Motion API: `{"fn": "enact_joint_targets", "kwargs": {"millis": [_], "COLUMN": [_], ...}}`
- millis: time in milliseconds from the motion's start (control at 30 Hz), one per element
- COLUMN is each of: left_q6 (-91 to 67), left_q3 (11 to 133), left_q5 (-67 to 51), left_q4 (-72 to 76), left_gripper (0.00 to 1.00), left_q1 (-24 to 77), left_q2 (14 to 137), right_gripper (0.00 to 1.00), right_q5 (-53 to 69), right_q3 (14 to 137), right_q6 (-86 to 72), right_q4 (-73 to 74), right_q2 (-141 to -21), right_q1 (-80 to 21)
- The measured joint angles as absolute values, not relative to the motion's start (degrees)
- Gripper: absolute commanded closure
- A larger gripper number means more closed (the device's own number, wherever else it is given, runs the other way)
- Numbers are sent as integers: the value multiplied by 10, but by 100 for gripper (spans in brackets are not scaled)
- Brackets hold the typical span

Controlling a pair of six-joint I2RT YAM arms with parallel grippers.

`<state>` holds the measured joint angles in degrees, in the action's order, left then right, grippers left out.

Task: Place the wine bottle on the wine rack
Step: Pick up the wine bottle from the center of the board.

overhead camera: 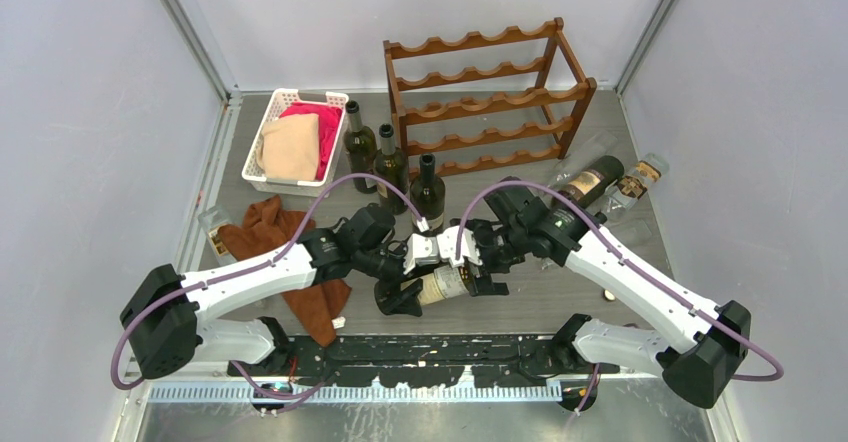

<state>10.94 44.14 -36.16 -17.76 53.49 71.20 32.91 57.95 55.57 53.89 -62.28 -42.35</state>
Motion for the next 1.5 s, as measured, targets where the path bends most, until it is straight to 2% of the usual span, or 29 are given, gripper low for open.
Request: {"fn": "enact_joint_targets", "kwargs": {"millis": [133,233,300,333,433,467,533,667,733,767,1100,1333,1500], "left_q6": [109,109,108,107,99,98,96,92,90,87,79,81,76], "left_q3": [441,441,441,441,441,441,441,441,441,437,424,422,475], "left_q5": [-361,-361,-361,-361,-362,-364,-367,-369,-369,-368,-341,-278,-225], "left_q4": [-178,-178,-179,-181,-182,-182,-178,-173,-168,-161,-130,-193,-244], "left_gripper": [100,100,100,99,71,63,49,29,3,1,0,0,2], "left_q1": [535,535,534,535,535,535,535,536,538,539,536,536,536], "left_q2": [712,712,712,713,717,719,719,719,719,716,624,500,449], "right_gripper": [9,23,42,55,89,97,99,99,99,99,99,99,99], "right_q5": [324,323,323,320,319,321,321,321,320,319,301,300,304], "right_q3": [574,573,572,571,569,569,569,567,565,563,526,500,478], "right_q6": [555,552,558,558,558,556,552,542,538,531,462,441,418], "right_q4": [536,536,538,541,546,547,545,548,549,549,541,585,619], "right_q2": [-623,-623,-623,-623,-623,-622,-619,-609,-603,-599,-530,-453,-385], "right_q1": [-427,-427,-430,-434,-435,-435,-434,-434,-435,-435,-424,-370,-327]}}
